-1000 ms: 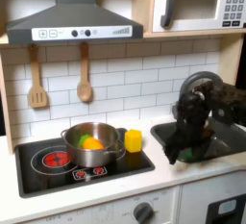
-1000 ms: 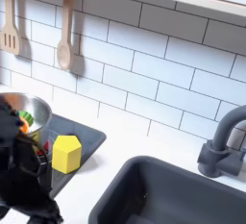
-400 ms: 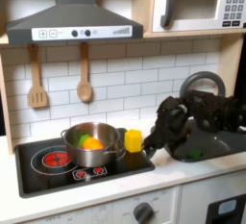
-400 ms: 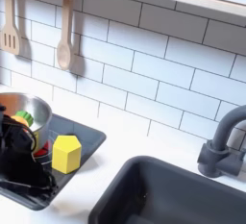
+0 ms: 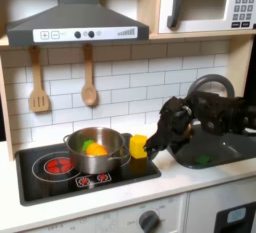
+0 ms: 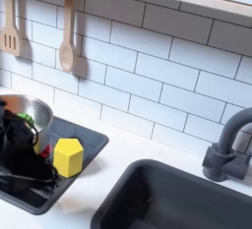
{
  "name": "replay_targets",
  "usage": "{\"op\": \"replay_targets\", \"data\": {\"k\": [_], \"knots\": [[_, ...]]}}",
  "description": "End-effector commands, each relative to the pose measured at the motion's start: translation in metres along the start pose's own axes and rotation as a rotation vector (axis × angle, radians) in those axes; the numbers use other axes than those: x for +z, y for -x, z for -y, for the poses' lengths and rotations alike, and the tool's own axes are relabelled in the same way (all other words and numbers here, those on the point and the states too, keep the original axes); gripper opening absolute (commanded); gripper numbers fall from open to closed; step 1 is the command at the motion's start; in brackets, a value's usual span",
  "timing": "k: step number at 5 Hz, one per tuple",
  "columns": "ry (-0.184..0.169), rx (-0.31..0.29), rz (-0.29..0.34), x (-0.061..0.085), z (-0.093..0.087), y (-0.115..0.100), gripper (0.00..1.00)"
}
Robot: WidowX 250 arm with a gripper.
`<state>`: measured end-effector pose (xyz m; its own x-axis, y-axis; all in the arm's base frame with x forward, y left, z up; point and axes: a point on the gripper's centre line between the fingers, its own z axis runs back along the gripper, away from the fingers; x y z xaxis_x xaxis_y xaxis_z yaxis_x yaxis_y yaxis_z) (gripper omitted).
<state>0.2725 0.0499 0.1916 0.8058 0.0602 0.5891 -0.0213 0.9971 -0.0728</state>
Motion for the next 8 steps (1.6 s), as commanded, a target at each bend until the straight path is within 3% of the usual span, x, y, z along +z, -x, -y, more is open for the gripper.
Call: {"op": "replay_targets", "data": {"k": [1,5,6,8], "knots": [[0.003,0.011,0.005,0.004,0.0,-0.007,1.0],[0.004,0.011,0.004,0.004,0.0,-0.007,1.0],[0.028,0.027,0.044,-0.011,-0.008,-0.013,1.0],[0.026,0.039,0.193,-0.013,-0.022,-0.056,1.0]]}}
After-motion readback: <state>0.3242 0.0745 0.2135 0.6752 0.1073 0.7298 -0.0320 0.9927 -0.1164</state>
